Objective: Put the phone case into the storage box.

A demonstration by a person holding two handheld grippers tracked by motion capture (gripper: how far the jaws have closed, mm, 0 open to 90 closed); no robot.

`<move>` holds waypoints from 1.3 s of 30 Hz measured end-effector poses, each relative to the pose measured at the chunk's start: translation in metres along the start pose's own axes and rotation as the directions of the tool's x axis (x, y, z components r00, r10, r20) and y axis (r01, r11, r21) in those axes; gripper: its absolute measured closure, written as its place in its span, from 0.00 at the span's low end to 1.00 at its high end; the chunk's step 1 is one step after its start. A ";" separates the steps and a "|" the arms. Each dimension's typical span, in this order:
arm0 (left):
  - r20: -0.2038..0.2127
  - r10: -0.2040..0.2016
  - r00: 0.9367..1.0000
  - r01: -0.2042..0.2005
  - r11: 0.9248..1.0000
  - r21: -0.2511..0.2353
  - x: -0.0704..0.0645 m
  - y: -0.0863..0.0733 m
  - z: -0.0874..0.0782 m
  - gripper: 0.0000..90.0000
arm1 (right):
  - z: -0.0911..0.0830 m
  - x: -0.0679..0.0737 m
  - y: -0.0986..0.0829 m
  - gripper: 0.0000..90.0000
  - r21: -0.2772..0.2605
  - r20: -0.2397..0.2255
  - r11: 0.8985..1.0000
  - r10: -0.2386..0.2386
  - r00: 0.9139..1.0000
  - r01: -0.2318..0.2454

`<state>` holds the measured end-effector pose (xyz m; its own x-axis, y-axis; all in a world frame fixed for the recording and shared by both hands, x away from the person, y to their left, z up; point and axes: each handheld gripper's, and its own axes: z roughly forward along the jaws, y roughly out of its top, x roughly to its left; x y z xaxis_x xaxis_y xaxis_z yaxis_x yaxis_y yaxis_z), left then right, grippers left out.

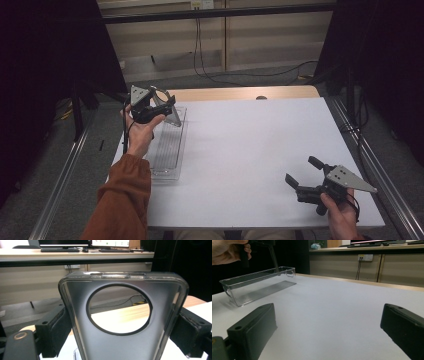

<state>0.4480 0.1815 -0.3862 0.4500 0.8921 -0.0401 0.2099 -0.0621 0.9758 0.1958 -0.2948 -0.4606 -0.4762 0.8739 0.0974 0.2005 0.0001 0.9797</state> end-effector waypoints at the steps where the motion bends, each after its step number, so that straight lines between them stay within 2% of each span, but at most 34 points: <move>1: -0.003 -0.003 1.000 0.003 1.000 0.000 0.000 0.000 0.002 0.14 | 0.000 0.000 0.000 0.00 -0.001 0.000 1.000 -0.002 1.000 0.002; 9: -0.044 0.004 0.999 -0.003 1.000 0.025 -0.002 -0.006 0.011 0.14 | 0.001 0.000 0.000 0.00 -0.004 0.000 1.000 0.000 1.000 0.000; 10: -0.037 0.002 0.999 -0.001 1.000 0.022 -0.001 -0.007 0.012 0.14 | 0.000 0.000 0.000 0.00 -0.002 -0.002 1.000 -0.002 1.000 0.002; 12: -0.047 -0.013 0.999 0.014 1.000 0.020 -0.001 -0.008 0.014 0.14 | 0.000 0.000 0.000 0.00 -0.003 0.000 1.000 0.003 1.000 -0.003; 18: -0.060 -0.023 0.998 0.025 0.999 0.023 0.001 -0.012 0.020 0.14 | 0.000 0.000 0.000 0.00 0.003 -0.005 1.000 0.001 1.000 -0.001; 21: -0.073 -0.004 0.997 0.007 0.999 0.038 0.001 -0.014 0.023 0.14 | 0.000 0.000 0.000 0.00 0.002 -0.005 1.000 0.005 1.000 -0.005; 27: -0.070 -0.017 0.997 0.020 0.999 0.045 0.000 -0.016 0.029 0.14 | 0.001 0.000 -0.001 0.00 0.003 -0.008 1.000 0.004 1.000 -0.004; 30: -0.073 0.020 0.997 -0.017 0.999 0.051 -0.007 -0.014 0.031 0.14 | 0.001 0.000 -0.001 0.00 0.003 -0.008 1.000 0.003 1.000 -0.003; 39: -0.092 -0.013 0.996 0.018 0.998 0.059 -0.005 -0.020 0.041 0.14 | 0.001 -0.001 -0.001 0.00 0.004 -0.007 1.000 0.004 1.000 -0.004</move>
<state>0.4769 0.1602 -0.4145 0.3658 0.9301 -0.0324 0.2684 -0.0721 0.9606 0.1964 -0.2951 -0.4614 -0.4816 0.8704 0.1025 0.2059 -0.0013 0.9786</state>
